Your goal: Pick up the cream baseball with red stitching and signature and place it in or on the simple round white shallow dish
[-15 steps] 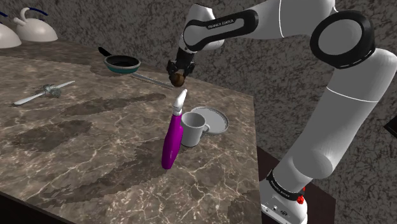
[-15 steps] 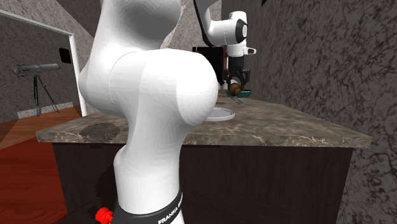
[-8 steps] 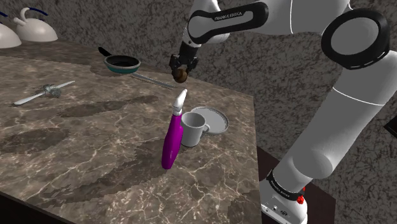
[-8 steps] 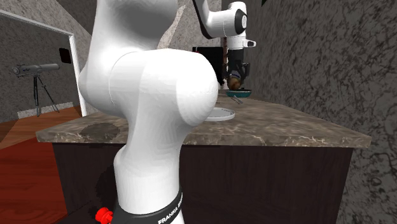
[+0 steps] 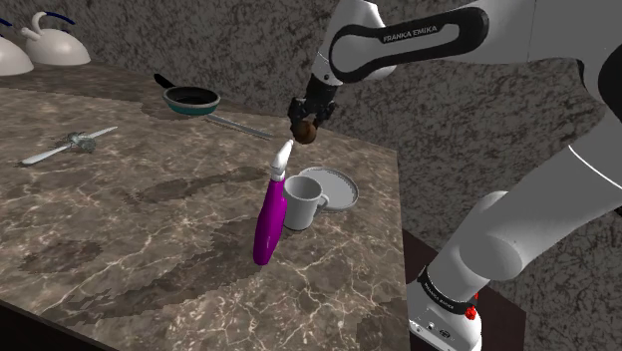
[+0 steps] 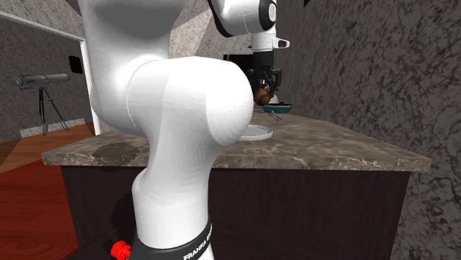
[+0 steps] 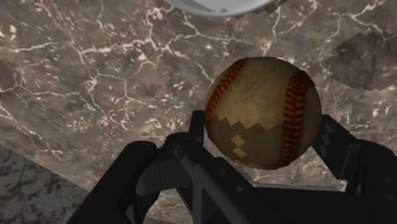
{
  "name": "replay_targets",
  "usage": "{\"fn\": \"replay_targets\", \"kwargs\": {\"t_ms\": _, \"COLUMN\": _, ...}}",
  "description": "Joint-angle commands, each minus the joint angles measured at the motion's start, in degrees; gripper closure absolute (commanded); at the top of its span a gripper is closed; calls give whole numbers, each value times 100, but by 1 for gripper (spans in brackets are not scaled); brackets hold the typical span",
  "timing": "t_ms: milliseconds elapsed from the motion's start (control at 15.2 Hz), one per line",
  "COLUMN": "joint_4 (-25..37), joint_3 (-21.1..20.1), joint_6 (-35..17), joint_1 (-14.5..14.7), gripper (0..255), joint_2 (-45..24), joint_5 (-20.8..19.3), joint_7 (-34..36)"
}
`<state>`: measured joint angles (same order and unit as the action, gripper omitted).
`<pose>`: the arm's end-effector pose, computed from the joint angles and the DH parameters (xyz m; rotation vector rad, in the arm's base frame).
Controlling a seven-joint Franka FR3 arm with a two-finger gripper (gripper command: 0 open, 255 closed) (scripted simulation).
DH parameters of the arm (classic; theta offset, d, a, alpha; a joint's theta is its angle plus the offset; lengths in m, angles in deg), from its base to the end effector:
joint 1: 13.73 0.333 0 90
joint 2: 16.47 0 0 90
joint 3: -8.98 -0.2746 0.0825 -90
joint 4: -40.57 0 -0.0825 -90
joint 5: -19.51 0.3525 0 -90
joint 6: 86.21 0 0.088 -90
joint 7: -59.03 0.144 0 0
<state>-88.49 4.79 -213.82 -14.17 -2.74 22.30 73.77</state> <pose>0.4843 0.0352 0.4208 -3.0489 0.3331 -0.3190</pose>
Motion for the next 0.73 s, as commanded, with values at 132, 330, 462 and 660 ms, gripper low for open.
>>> {"fn": "replay_targets", "kwargs": {"t_ms": 132, "joint_4": -853, "joint_3": -28, "joint_6": 54, "joint_1": 55, "gripper": 255, "joint_2": 914, "joint_5": 72, "joint_7": 36}}
{"fn": "replay_targets", "kwargs": {"t_ms": 330, "joint_4": -1440, "joint_3": -51, "joint_6": 206, "joint_1": 113, "gripper": 255, "joint_2": 1655, "joint_5": 127, "joint_7": 74}}
{"fn": "replay_targets", "kwargs": {"t_ms": 462, "joint_4": -1804, "joint_3": -67, "joint_6": 357, "joint_1": 158, "gripper": 255, "joint_2": 2171, "joint_5": 164, "joint_7": 107}}
{"fn": "replay_targets", "kwargs": {"t_ms": 660, "joint_4": -2094, "joint_3": -82, "joint_6": 272, "joint_1": 186, "gripper": 255, "joint_2": 2377, "joint_5": 189, "joint_7": 121}}
